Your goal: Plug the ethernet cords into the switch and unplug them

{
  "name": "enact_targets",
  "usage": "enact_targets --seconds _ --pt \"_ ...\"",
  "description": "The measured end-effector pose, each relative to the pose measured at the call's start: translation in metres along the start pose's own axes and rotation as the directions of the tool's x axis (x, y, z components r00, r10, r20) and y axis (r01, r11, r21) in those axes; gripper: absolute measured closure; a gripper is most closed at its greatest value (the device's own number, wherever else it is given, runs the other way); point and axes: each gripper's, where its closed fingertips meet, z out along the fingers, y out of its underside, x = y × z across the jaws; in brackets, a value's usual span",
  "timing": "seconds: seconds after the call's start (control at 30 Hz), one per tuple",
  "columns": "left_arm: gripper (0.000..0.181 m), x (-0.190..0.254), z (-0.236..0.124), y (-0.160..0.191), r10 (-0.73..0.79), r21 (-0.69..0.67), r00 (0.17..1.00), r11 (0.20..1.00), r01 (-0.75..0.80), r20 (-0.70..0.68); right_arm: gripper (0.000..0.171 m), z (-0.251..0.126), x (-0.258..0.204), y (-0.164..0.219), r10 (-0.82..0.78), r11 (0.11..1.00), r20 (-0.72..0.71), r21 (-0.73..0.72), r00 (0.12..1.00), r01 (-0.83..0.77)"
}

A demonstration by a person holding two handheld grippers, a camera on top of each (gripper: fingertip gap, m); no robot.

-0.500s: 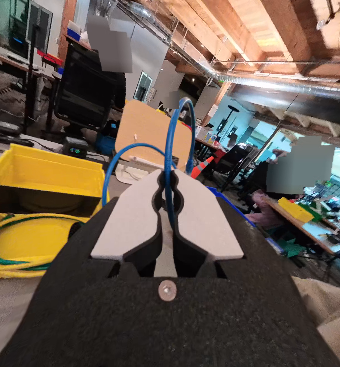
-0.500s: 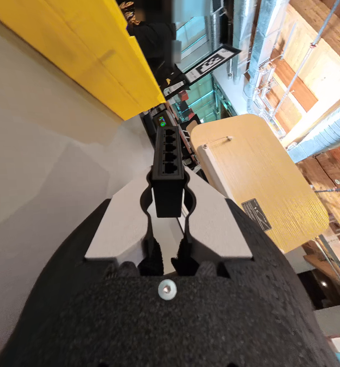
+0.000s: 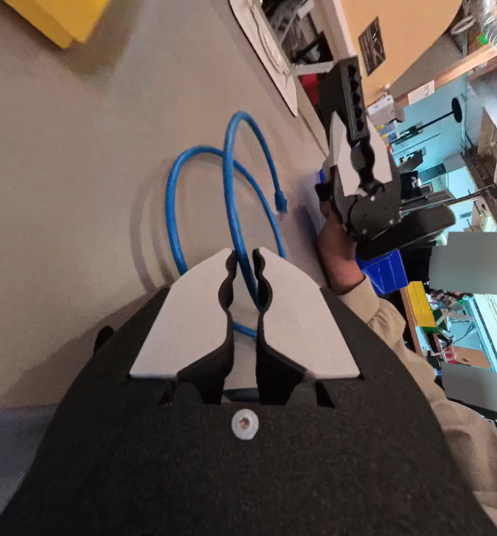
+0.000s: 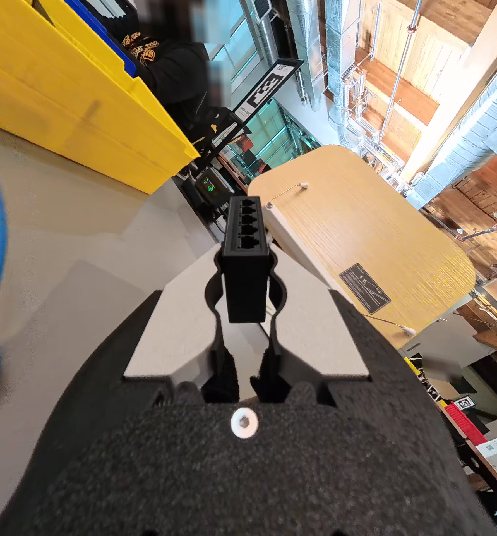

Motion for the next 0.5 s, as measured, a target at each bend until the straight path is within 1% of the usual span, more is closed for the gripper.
enact_targets --seconds 0.07,0.13,0.2,0.27,0.3,0.33,0.37,0.4,0.43,0.47,0.5 --pt "0.163 -0.001 0.003 0.015 0.067 -0.042 0.996 0.997 -0.065 0.054 0.145 0.001 -0.002 0.000 -0.009 1.000 0.009 -0.004 1.000 0.009" --pt "0.153 -0.002 0.001 0.020 0.151 -0.067 0.983 0.987 -0.145 0.101 0.145 0.001 -0.004 0.001 -0.011 1.000 0.015 -0.008 1.000 0.011" --pt "0.146 -0.001 -0.003 0.018 0.275 -0.088 0.954 0.960 -0.266 0.121 0.145 0.001 -0.004 0.002 -0.008 1.000 0.018 -0.012 1.000 0.008" --pt "0.141 0.002 -0.009 0.005 0.426 -0.084 0.899 0.904 -0.418 0.105 0.145 0.002 -0.004 0.003 -0.003 1.000 0.024 -0.015 1.000 0.003" --pt "0.140 0.009 -0.009 -0.001 0.507 -0.093 0.861 0.860 -0.502 0.042 0.145 0.002 -0.005 0.003 0.000 1.000 0.026 -0.016 1.000 0.001" --pt "0.140 0.020 -0.009 0.000 0.571 -0.124 0.817 0.807 -0.577 -0.082 0.145 0.003 -0.005 0.004 0.001 1.000 0.030 -0.018 1.000 -0.001" --pt "0.138 0.031 -0.009 0.009 0.594 -0.182 0.768 0.749 -0.637 -0.238 0.145 0.003 -0.006 0.004 0.002 1.000 0.032 -0.019 0.999 -0.001" --pt "0.136 0.038 -0.015 0.020 0.573 -0.261 0.717 0.679 -0.687 -0.396 0.145 0.003 -0.006 0.004 0.002 1.000 0.035 -0.018 0.999 -0.002" --pt "0.144 0.038 -0.019 0.024 0.550 -0.324 0.677 0.606 -0.727 -0.489 0.145 0.003 -0.007 0.004 0.003 1.000 0.039 -0.019 0.999 -0.002" --pt "0.145 0.032 -0.018 0.017 0.564 -0.351 0.655 0.559 -0.751 -0.503 0.145 0.004 -0.008 0.004 0.003 1.000 0.043 -0.021 0.999 -0.002" --pt "0.138 0.026 -0.013 0.006 0.595 -0.339 0.631 0.537 -0.773 -0.498 0.145 0.004 -0.008 0.005 0.002 1.000 0.046 -0.023 0.999 -0.001"
